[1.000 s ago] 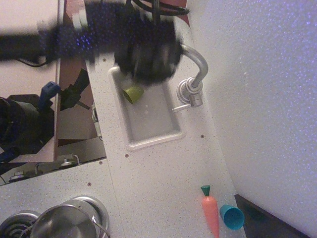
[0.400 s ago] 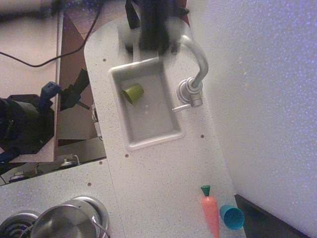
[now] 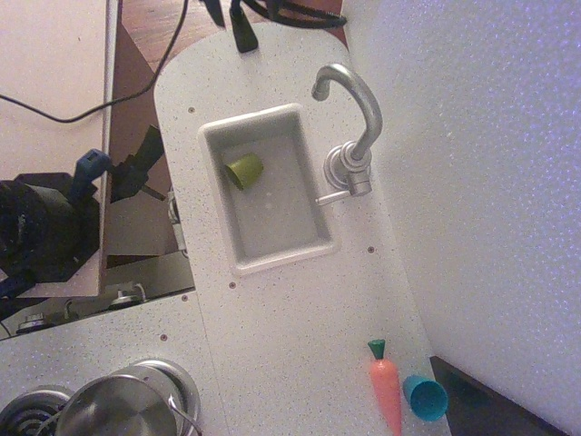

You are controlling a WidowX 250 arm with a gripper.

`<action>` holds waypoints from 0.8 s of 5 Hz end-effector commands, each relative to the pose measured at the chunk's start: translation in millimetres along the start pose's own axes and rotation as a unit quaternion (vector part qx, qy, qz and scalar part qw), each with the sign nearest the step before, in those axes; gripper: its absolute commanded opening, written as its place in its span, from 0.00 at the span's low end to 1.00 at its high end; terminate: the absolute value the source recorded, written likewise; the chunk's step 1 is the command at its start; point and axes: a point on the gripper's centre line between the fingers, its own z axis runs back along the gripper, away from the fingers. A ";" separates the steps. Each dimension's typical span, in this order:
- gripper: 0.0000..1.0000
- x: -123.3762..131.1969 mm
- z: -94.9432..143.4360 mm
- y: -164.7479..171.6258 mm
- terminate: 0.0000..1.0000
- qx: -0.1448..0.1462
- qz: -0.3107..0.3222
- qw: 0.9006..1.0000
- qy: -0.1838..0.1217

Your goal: Turn faucet left

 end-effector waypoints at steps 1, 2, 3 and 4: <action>1.00 27.6 28.5 -25.0 0.00 0.005 0.004 1.000 0.018; 1.00 75.9 23.4 -30.6 0.00 -0.026 -0.074 0.997 0.028; 1.00 131.2 18.6 -11.5 0.00 -0.016 -0.197 0.980 0.036; 1.00 178.0 -1.1 -1.9 0.00 -0.048 -0.272 0.961 0.020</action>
